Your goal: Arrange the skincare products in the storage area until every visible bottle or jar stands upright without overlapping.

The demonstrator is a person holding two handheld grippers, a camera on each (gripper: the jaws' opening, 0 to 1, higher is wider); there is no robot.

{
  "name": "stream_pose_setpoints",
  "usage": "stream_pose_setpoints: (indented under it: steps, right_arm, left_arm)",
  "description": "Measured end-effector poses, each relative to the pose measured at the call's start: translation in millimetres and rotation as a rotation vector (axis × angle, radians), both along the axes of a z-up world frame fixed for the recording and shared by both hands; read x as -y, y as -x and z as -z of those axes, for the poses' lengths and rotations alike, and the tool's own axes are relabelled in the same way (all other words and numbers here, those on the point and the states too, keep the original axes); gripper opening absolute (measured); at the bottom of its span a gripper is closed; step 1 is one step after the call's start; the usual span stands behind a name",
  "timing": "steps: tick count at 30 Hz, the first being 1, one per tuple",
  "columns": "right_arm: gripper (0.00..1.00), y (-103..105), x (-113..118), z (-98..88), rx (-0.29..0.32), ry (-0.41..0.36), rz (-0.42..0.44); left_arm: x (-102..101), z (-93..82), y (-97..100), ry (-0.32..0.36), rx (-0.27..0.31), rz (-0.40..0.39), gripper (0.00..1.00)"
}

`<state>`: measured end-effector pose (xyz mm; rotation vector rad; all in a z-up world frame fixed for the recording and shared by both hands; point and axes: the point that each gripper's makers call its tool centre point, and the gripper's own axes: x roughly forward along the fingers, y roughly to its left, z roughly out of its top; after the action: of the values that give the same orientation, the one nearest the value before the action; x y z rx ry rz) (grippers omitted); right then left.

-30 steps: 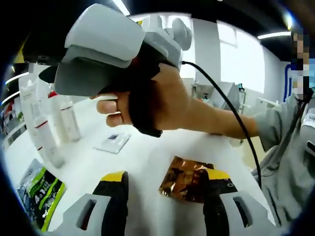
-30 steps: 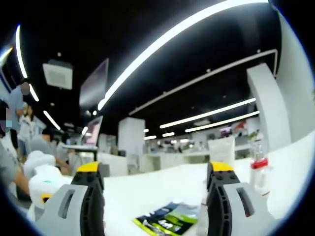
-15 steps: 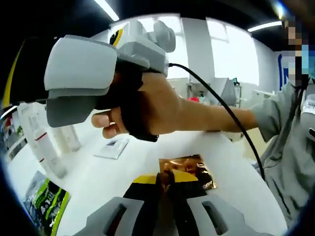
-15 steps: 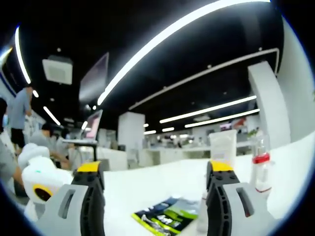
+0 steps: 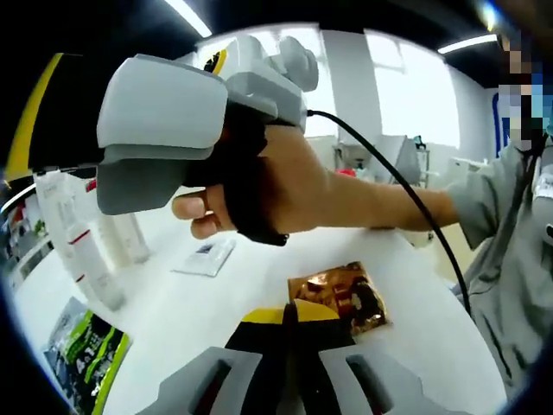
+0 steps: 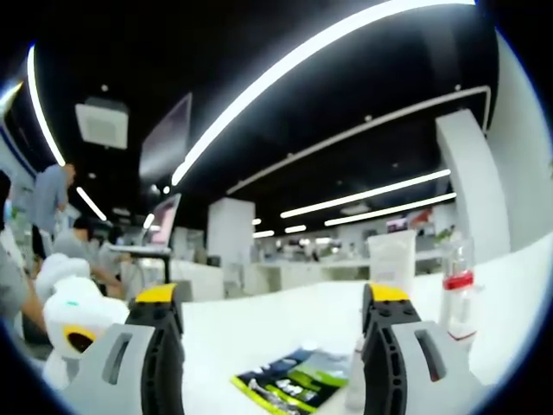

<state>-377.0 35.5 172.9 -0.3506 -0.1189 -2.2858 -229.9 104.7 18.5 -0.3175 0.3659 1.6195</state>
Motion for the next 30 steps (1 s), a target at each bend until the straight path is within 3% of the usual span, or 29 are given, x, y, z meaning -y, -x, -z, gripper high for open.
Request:
stream_pose_setpoints:
  steps: [7,10,13,14,16,20,21,22,23,24,27,30]
  right_arm:
    - [0.85,-13,0,-17.9,-0.053,0.007,-0.019]
    - [0.88,-31,2,-37.9,-0.141,-0.010,-0.042]
    - [0.94,-55,4,-45.9,-0.320,-0.207,0.007]
    - [0.95,-62,3,-44.2,-0.338,-0.235,0.010]
    - [0.98,-73,-3,-42.4,-0.329,-0.232,0.022]
    - [0.95,-102,-23,-27.9,-0.277,-0.197,0.004]
    - [0.94,-106,-27,-15.5,-0.254,-0.246,0.002]
    - [0.92,-110,-33,-14.1,-0.249,-0.227,-0.001]
    - [0.92,-111,-44,4.7,-0.189,-0.292,0.016]
    - [0.91,-113,-50,13.5,-0.177,-0.329,0.030]
    - [0.89,-115,-70,35.4,-0.148,-0.431,0.076]
    - [0.88,-122,-86,47.7,-0.116,-0.469,0.095]
  left_arm:
    - [2,1.2,11.7,-0.003,0.003,-0.012,0.00]
    - [2,1.0,14.0,-0.005,0.006,-0.010,0.00]
    - [2,0.4,18.0,0.008,-0.033,-0.007,0.00]
    - [2,0.2,19.7,0.014,-0.055,-0.006,0.00]
    - [4,0.2,25.0,0.037,-0.135,-0.006,0.00]
    - [0,-1.0,26.1,0.044,-0.160,0.003,0.00]
    - [0,-1.1,27.1,0.045,-0.162,0.004,0.00]
    - [-1,0.1,29.5,0.042,-0.167,0.002,0.00]
    - [-3,3.1,29.6,0.018,-0.114,-0.017,0.00]
    - [-3,3.7,30.4,0.011,-0.108,-0.018,0.00]
    - [-5,5.3,30.5,0.006,-0.113,-0.008,0.00]
    - [-6,5.5,28.7,0.019,-0.143,-0.003,0.00]
